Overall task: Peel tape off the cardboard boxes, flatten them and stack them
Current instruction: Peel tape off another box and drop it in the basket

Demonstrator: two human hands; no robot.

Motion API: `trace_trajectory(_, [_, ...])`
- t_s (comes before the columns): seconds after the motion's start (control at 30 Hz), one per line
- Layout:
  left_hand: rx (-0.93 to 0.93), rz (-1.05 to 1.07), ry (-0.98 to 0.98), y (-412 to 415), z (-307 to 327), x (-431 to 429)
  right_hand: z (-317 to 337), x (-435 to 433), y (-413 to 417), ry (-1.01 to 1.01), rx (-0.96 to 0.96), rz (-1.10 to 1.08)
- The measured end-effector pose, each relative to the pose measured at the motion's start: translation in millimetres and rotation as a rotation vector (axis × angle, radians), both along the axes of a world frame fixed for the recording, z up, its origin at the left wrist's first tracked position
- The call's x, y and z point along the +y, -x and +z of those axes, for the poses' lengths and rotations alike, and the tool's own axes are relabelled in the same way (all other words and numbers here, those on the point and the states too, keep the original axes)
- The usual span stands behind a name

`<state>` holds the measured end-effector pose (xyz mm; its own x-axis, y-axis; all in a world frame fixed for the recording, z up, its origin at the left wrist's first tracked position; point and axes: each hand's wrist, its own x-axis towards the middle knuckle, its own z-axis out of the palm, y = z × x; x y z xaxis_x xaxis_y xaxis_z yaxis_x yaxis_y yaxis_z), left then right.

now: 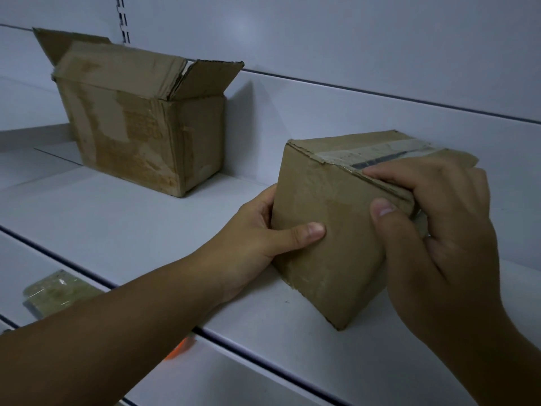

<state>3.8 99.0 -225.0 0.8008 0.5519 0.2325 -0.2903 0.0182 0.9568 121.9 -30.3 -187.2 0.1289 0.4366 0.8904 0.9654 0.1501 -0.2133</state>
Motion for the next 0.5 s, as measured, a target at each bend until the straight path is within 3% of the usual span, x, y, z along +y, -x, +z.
trace_trajectory(0.27, [-0.016, -0.109, 0.088, 2.2, 0.6, 6.4, 1.6, -2.7, -0.3, 0.011, -0.002, 0.009])
trace_trajectory(0.5, [0.003, 0.195, -0.196, -2.5, 6.1, -8.6, 1.0, -1.2, -0.8, 0.023, -0.006, 0.002])
